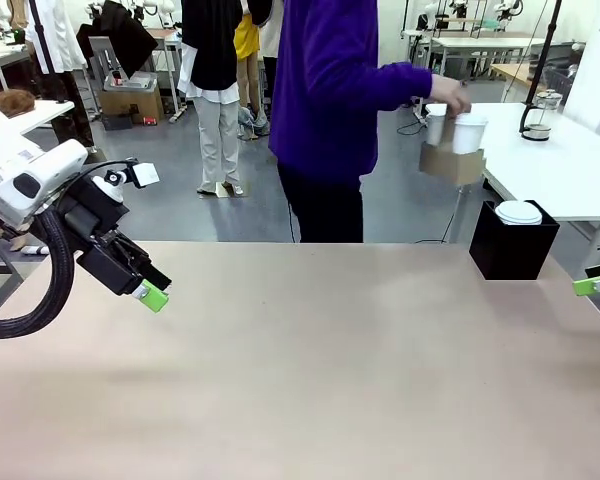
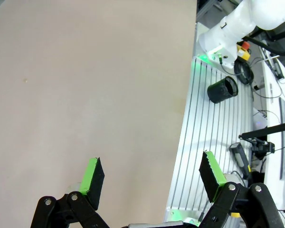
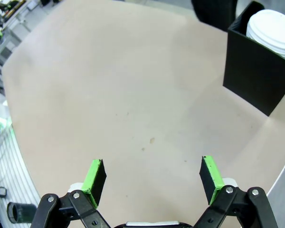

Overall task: Pour a drink into a cup and package it in a carrier.
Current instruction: Insert the held 600 ml Paper Cup into the Cup Carrier.

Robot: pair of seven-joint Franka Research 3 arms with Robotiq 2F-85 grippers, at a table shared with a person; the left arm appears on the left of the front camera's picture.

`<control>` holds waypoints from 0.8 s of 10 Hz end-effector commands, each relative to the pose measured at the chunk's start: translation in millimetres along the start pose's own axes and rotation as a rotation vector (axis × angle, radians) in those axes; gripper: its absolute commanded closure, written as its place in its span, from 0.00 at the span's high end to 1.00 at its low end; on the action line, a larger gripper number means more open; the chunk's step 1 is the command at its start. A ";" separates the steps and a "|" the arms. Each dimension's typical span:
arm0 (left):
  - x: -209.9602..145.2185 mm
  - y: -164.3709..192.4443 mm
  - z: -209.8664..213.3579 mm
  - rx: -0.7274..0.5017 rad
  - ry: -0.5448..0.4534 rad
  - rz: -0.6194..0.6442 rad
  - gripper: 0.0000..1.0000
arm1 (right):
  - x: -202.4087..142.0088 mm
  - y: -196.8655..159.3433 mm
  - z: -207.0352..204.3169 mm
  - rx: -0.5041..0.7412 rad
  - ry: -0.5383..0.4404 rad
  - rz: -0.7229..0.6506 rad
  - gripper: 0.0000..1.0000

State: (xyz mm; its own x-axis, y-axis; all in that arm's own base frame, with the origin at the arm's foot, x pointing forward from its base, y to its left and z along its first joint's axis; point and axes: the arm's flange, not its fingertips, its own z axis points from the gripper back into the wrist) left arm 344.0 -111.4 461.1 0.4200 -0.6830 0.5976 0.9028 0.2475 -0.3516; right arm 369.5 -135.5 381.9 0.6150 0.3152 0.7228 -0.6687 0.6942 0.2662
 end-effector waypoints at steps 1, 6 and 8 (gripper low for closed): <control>-0.2 1.6 1.6 -0.001 0.009 -0.008 1.00 | 1.5 -0.9 2.1 -0.006 0.002 0.003 1.00; -0.2 1.6 1.6 -0.001 0.009 -0.008 1.00 | 1.5 -0.9 2.1 -0.006 0.002 0.003 1.00; -0.2 1.6 1.6 -0.001 0.009 -0.008 1.00 | 1.5 -0.9 2.1 -0.006 0.002 0.003 1.00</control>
State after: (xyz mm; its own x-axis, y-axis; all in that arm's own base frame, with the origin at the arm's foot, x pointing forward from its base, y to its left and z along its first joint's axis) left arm 344.0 -111.4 461.1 0.4200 -0.6830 0.5976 0.9028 0.2475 -0.3516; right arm 369.5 -135.5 381.9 0.6150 0.3152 0.7228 -0.6687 0.6942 0.2662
